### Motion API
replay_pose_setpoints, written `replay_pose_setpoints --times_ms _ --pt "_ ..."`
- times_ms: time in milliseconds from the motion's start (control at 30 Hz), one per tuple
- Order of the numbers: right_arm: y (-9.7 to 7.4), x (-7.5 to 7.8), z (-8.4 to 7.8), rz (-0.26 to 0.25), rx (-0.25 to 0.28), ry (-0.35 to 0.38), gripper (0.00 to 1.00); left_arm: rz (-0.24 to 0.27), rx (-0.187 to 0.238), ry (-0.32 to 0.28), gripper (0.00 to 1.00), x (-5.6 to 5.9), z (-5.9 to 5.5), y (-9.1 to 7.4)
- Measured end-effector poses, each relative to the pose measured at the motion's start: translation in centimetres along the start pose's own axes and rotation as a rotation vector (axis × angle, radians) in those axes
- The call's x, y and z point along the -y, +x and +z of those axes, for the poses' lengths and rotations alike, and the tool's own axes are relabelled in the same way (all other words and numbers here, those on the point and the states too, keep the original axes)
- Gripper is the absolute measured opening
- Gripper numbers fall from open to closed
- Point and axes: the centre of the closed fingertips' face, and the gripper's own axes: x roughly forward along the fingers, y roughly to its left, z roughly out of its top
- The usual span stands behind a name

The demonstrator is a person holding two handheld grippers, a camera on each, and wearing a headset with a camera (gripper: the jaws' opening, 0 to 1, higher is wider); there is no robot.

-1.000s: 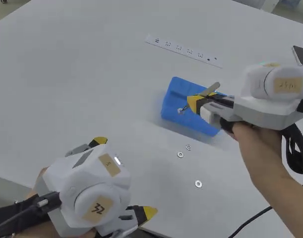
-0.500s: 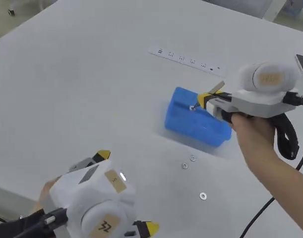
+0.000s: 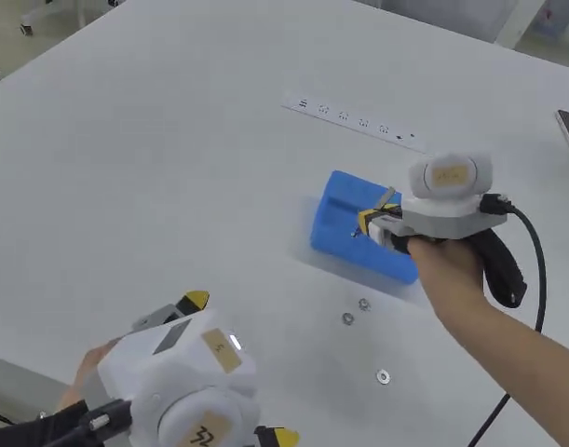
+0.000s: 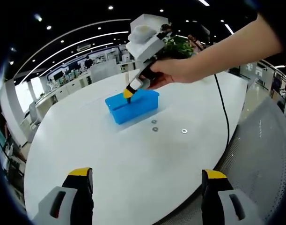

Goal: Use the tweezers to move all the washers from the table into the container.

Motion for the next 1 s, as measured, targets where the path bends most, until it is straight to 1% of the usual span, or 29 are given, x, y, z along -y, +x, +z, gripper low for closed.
replay_pose_setpoints --times_ms 67,133,167,233,267,333,500,633,733,767,833,867,933,1000 --pt "0.3 -0.2 -0.6 0.006 -0.017 0.004 0.03 -0.001 -0.004 -0.001 0.99 0.0 -0.1 0.0" --pt "0.2 -0.4 -1.0 0.007 -0.032 -0.011 0.03 -0.002 -0.006 -0.002 0.98 0.0 -0.1 0.0" --pt "0.6 -0.5 -1.3 0.009 -0.043 -0.023 0.03 -0.001 -0.005 -0.002 0.98 0.0 -0.1 0.0" --pt "0.7 -0.8 -1.7 0.015 -0.058 -0.032 0.03 0.0 -0.007 -0.003 0.98 0.0 -0.1 0.0" --pt "0.7 -0.7 -1.4 0.011 -0.049 -0.037 0.03 -0.001 -0.008 -0.003 0.98 0.0 -0.1 0.0" --pt "0.8 -0.8 -1.3 0.015 -0.052 -0.034 0.03 0.001 -0.012 -0.001 0.98 -0.1 -0.2 0.0" --pt "1.4 -0.4 -1.2 0.022 -0.057 -0.016 0.03 -0.003 -0.012 0.001 0.98 0.0 -0.2 0.1" --pt "1.2 -0.8 -1.2 0.025 -0.059 -0.043 0.03 -0.004 -0.013 0.005 0.97 0.0 -0.2 0.1" --pt "1.2 -0.5 -1.2 0.013 -0.062 -0.056 0.04 -0.005 -0.014 0.005 0.97 0.1 -0.2 0.1" --pt "1.1 -0.5 -1.0 0.011 -0.052 -0.064 0.04 -0.004 -0.014 0.006 0.97 0.0 -0.2 0.1" --pt "0.7 -0.7 -0.9 0.026 -0.046 -0.046 0.04 0.0 -0.015 0.007 0.97 0.0 -0.2 0.1" --pt "0.5 -0.7 -0.7 0.025 -0.04 -0.037 0.04 0.0 -0.016 0.007 0.97 0.0 -0.2 0.1" --pt "0.1 -0.6 -0.1 0.019 -0.013 -0.041 0.04 0.001 -0.016 0.007 0.97 -0.1 -0.2 0.1" --pt "-0.9 -0.5 0.8 0.019 0.02 -0.032 0.03 0.001 -0.015 0.009 0.97 -0.1 -0.2 0.1"
